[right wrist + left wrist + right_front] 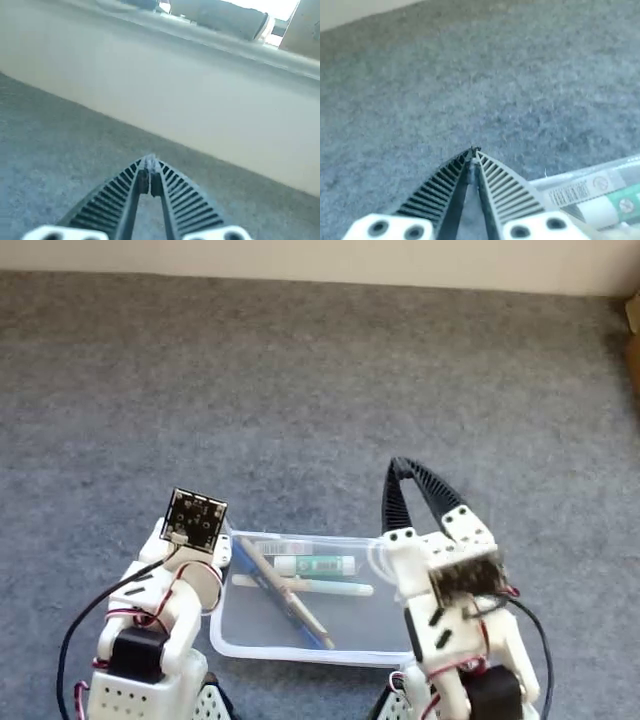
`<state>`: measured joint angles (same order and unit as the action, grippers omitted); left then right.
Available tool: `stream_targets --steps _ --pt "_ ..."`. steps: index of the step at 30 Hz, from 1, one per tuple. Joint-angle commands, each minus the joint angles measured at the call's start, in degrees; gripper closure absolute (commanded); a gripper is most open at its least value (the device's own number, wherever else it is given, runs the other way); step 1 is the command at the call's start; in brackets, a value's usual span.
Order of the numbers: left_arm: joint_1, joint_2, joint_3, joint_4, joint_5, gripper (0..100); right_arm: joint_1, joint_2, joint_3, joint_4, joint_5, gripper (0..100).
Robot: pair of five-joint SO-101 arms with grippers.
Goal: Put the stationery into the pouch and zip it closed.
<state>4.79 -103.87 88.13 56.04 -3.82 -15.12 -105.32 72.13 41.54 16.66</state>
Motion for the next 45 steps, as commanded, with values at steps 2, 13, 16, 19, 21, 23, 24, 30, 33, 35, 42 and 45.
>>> stream_targets --steps 2,13,16,19,21,23,24,30,33,35,42,45 --pt "-0.84 -0.66 2.68 0.26 0.26 99 3.74 0.04 7.87 -1.54 0.62 99.1" --pt "-0.84 -0.66 7.78 -0.09 0.18 99 10.24 0.04 25.89 -1.54 0.35 99.1" --pt "-0.84 -0.66 7.87 -0.09 0.18 99 10.15 0.13 30.64 -0.92 0.26 99.3" --pt "-0.84 -0.66 7.87 -0.09 0.18 99 10.33 0.13 32.40 3.21 -1.49 99.3" --pt "-0.84 -0.66 7.96 -0.09 0.18 99 10.33 0.13 32.40 5.05 -5.98 99.3" --pt "-0.84 -0.66 8.57 -0.18 0.18 99 10.33 0.13 32.40 7.25 -12.04 99.3" --pt "-0.84 -0.66 8.84 -0.35 0.18 99 10.33 0.13 32.40 8.31 -14.77 99.3" --pt "-0.84 -0.48 8.92 -1.58 0.18 99 10.33 0.13 32.40 14.02 -21.89 99.3" --pt "-0.84 -0.48 8.92 -1.41 0.18 99 10.33 0.13 32.40 17.19 -21.89 99.3" --pt "-0.84 -0.40 8.92 -1.41 0.18 99 10.33 0.13 32.40 19.65 -21.89 99.3" --pt "-0.84 -0.31 8.92 3.08 0.26 99 10.33 0.13 32.40 26.42 -21.89 99.3" --pt "-0.84 -0.31 8.92 6.24 0.26 99 10.33 0.13 32.40 29.67 -21.89 99.3"
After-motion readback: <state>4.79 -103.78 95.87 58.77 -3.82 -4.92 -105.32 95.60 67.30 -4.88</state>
